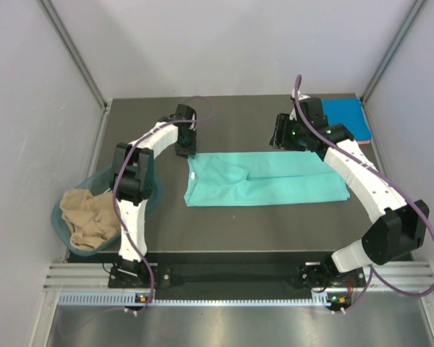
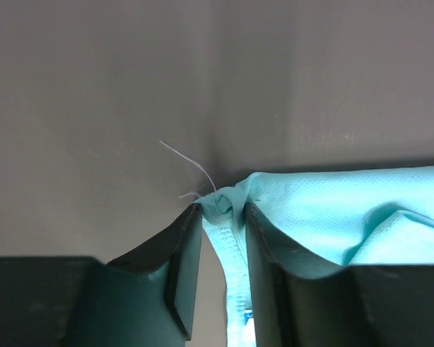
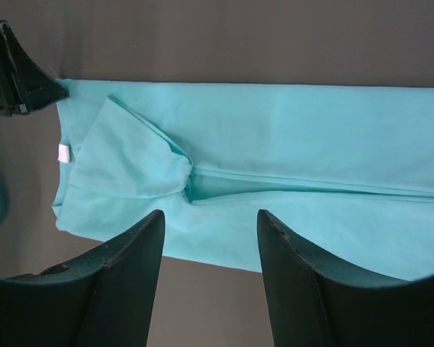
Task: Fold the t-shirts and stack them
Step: Fold the tshirt
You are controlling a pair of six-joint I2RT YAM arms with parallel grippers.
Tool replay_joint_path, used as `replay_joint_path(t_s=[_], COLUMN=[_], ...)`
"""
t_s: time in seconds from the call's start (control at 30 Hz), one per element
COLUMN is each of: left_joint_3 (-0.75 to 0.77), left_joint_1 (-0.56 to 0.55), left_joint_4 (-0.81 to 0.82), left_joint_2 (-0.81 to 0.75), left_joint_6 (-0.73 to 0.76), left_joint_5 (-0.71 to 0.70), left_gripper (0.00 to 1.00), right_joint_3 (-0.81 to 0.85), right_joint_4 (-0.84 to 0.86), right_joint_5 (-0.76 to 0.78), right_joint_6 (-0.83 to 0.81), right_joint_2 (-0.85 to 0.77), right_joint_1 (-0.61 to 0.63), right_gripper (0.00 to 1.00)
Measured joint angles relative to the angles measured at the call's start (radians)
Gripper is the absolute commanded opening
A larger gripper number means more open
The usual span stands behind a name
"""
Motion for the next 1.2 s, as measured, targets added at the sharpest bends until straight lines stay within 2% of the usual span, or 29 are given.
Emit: replay_joint_path(t_s=[0.1, 0.4, 0.67, 0.77, 0.97, 1.0, 1.03, 1.1, 1.2], left_joint_3=[0.013, 0.151, 0.447, 0.544, 0.561, 0.561, 0.561, 0.561, 0.555], left_joint_1=[0.0, 0.008, 0.028, 0.041, 0.077, 0.082, 0.086, 0.094, 0.1], left_joint_4=[-0.005, -0.047, -0.055, -0.021, 0.128, 0.163, 0.196, 0.259, 0.322], left_joint_2=[0.009, 0.092, 0.272, 0.338, 0.37, 0.374, 0.378, 0.387, 0.388], left_joint_6=[0.001, 0.018, 0.02, 0.005, -0.072, -0.086, -0.101, -0.131, -0.171], left_joint_5=[-0.011, -0.029, -0.097, -0.11, -0.088, -0.071, -0.053, 0.007, 0.095], left_gripper=[0.01, 0.0, 0.0, 0.0, 0.0, 0.04, 0.12, 0.4, 0.5], right_joint_3=[0.0, -0.002, -0.02, -0.02, -0.033, -0.035, -0.038, -0.039, -0.039], right_joint_4=[0.0, -0.003, -0.008, -0.007, 0.005, 0.005, 0.008, 0.01, 0.011], right_joint_5=[0.0, 0.0, 0.0, 0.001, 0.01, 0.012, 0.015, 0.019, 0.023], right_joint_6=[-0.005, -0.007, -0.005, 0.0, 0.019, 0.022, 0.023, 0.023, 0.023], right_joint_2=[0.0, -0.001, -0.026, -0.042, -0.092, -0.101, -0.107, -0.117, -0.127], right_joint_1=[-0.001, -0.01, -0.013, -0.013, -0.024, -0.026, -0.028, -0.033, -0.043], right_gripper=[0.55, 0.55, 0.55, 0.55, 0.55, 0.55, 0.55, 0.55, 0.55])
